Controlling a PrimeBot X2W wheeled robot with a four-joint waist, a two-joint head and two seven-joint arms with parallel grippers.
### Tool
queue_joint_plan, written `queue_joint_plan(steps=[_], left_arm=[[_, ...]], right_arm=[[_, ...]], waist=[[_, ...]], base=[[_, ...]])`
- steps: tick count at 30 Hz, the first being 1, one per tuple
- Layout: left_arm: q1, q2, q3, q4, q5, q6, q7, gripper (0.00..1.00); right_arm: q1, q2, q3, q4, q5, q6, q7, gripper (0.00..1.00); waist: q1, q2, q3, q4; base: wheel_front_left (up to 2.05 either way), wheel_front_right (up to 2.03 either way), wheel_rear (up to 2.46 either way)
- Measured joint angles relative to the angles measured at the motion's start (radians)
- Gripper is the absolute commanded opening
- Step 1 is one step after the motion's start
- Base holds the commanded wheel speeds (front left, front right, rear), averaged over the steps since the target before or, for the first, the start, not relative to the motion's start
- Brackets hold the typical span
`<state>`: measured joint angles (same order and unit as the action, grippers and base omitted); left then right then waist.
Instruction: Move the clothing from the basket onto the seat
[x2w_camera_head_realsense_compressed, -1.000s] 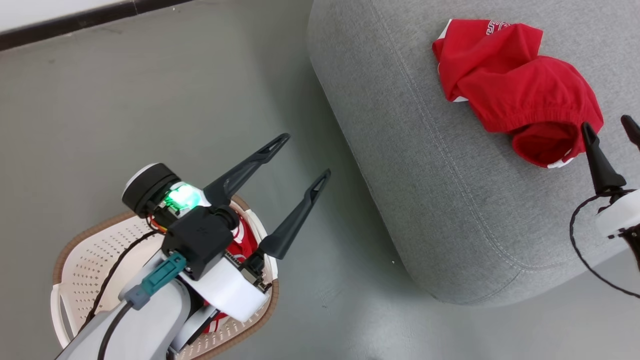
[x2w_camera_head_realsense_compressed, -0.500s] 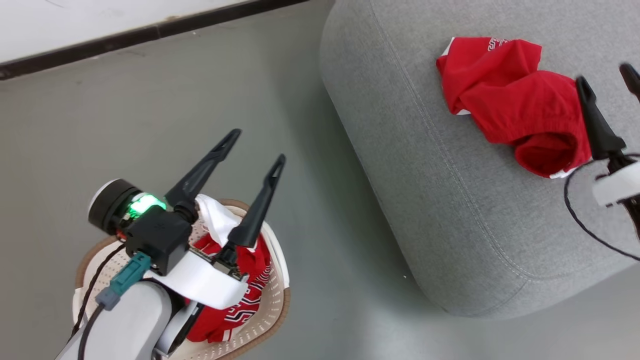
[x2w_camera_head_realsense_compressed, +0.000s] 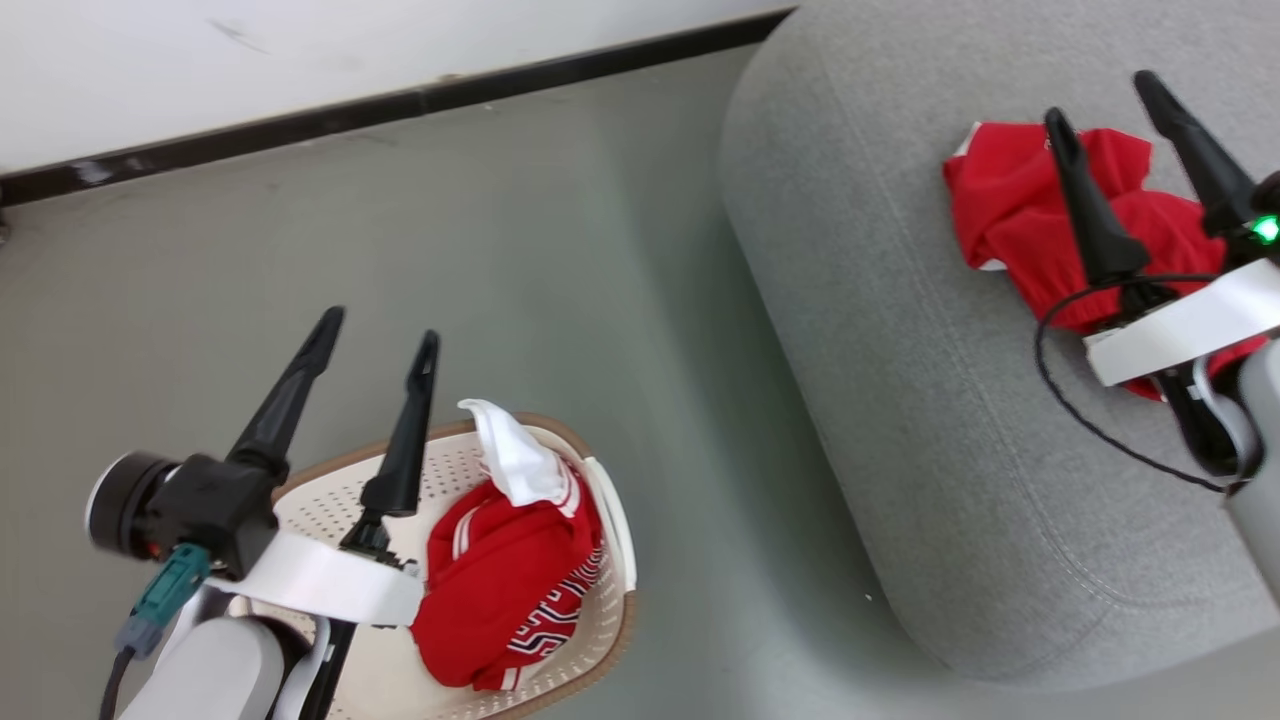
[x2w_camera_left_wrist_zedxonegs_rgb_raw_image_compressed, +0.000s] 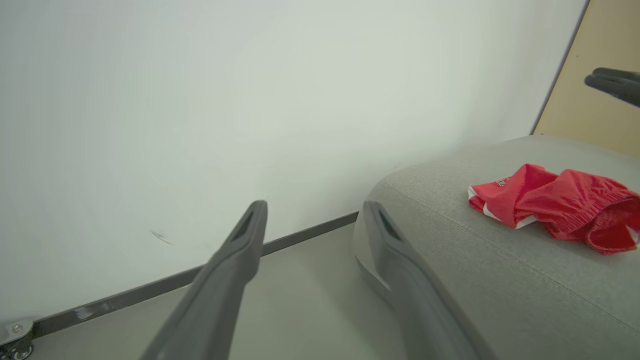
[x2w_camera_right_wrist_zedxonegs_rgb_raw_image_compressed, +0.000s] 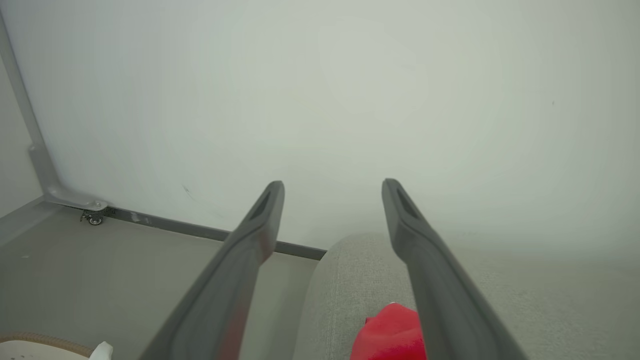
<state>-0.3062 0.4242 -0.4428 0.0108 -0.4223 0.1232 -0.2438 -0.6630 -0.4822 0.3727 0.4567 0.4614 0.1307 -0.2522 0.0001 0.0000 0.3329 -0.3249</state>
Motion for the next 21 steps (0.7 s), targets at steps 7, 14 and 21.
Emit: queue_joint_plan(steps=[7, 14, 21], left_arm=[[0.069, -0.028, 0.062, 0.004, -0.020, 0.049, -0.004, 1.00], [0.114, -0.070, 0.114, -0.004, -0.035, 0.081, -0.005, 1.00], [0.155, -0.118, 0.155, -0.013, -0.034, 0.102, -0.005, 1.00]], right_arm=[[0.002, 0.092, 0.000, 0.020, -0.034, 0.000, 0.000, 1.00], [0.023, 0.166, 0.013, 0.047, -0.062, 0.000, 0.000, 1.00], [0.095, 0.219, -0.008, 0.088, -0.100, 0.000, 0.000, 1.00]], waist=[[0.0000, 0.0000, -0.034, 0.057], [0.0000, 0.0000, -0.073, 0.116], [0.0000, 0.0000, -0.116, 0.169]], base=[[0.00, 0.00, 0.00], [0.00, 0.00, 0.00], [0.00, 0.00, 0.00]])
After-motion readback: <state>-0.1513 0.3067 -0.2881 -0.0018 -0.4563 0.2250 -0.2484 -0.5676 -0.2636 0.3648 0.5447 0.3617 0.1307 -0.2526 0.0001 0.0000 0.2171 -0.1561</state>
